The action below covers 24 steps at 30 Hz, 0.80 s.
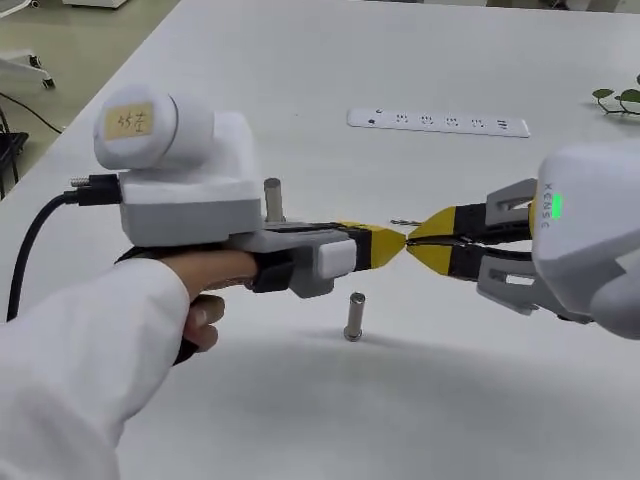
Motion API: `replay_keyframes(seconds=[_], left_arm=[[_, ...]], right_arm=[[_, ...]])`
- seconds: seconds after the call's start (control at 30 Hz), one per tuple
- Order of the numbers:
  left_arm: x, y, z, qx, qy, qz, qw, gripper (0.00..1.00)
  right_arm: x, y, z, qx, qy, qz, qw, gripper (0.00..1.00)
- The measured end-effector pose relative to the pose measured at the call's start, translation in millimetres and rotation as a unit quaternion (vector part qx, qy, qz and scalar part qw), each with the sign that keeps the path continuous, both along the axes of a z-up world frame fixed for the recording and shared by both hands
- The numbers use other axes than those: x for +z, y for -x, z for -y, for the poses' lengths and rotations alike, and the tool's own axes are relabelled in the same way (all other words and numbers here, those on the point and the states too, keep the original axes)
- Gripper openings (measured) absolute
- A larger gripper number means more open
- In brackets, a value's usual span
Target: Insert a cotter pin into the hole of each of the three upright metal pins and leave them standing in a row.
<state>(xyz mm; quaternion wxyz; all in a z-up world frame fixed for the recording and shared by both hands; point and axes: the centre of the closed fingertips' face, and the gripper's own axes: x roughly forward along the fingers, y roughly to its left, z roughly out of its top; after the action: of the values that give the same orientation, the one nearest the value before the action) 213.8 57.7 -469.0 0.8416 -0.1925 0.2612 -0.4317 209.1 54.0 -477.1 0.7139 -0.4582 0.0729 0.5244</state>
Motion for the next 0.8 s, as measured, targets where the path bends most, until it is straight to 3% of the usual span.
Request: replay_keyframes(seconds=[0.27, 0.37, 0.67, 0.8], left_arm=[[-1.4, 1.7, -2.5, 0.004, -0.001, -0.023, 0.9997, 0.00], [-3.0, 3.0, -3.1, 0.001, -0.007, -0.025, 0.9997, 0.00], [-4.0, 4.2, -6.7, 0.000, -0.019, -0.018, 0.9997, 0.00], [-4.6, 6.4, -10.1, -0.001, -0.026, -0.013, 0.9996, 0.00]], right_arm=[[-0.5, 2.5, -2.2, 0.008, 0.004, 0.002, 1.0000, 0.00], [-2.4, 4.2, -2.8, 0.006, 0.003, -0.011, 0.9999, 0.00], [-5.3, 3.3, -3.0, 0.004, -0.002, -0.024, 0.9997, 0.00], [-7.5, -0.2, 4.4, -0.012, -0.005, -0.032, 0.9994, 0.11]])
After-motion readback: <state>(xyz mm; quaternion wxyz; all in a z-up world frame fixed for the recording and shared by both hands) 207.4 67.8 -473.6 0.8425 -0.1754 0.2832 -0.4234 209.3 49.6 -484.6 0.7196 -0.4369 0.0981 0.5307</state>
